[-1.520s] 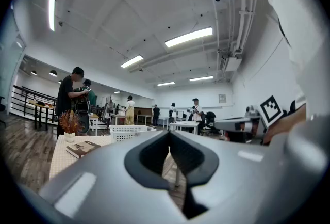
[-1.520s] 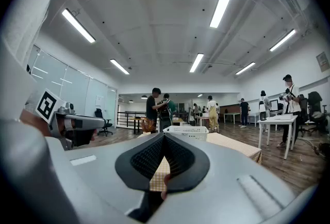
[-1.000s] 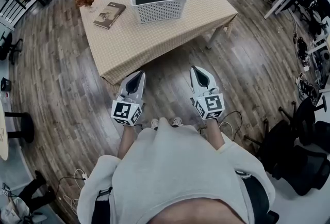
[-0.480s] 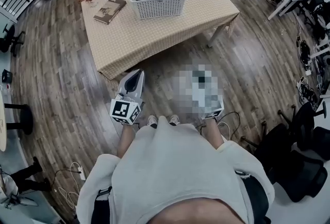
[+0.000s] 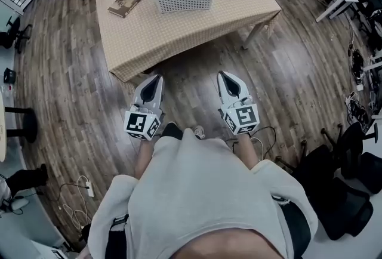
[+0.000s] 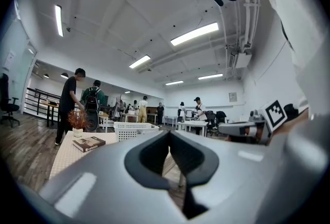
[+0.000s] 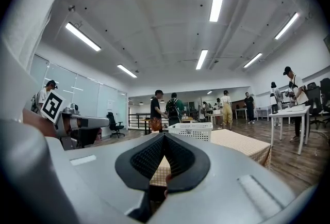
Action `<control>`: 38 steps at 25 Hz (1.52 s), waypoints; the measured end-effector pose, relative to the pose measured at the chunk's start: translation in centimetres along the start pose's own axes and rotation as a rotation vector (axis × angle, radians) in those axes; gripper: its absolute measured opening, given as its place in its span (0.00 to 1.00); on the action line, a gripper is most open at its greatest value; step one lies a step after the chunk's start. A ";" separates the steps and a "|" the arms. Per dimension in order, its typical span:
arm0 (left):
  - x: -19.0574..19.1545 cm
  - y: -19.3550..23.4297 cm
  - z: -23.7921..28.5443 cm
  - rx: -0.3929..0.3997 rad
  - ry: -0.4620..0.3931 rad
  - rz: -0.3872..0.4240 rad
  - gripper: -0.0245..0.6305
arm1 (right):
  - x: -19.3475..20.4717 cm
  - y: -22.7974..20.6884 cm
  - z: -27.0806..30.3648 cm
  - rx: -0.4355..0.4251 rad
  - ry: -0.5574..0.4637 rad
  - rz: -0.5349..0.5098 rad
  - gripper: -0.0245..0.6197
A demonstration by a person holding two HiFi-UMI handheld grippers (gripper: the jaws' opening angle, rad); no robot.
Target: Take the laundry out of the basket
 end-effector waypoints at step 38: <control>-1.7 17.9 28.0 0.119 -0.043 -0.059 0.05 | -2.7 -12.2 28.2 0.051 0.030 -0.039 0.04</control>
Point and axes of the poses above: the fingertips, and each gripper's own axes: z forward along the fingers, y to its left, x out of its underside, the point moved 2 cm from there along -z, backward along the fingers, and after that the axes turned 5 degrees about -x, right-handed, at the moved point
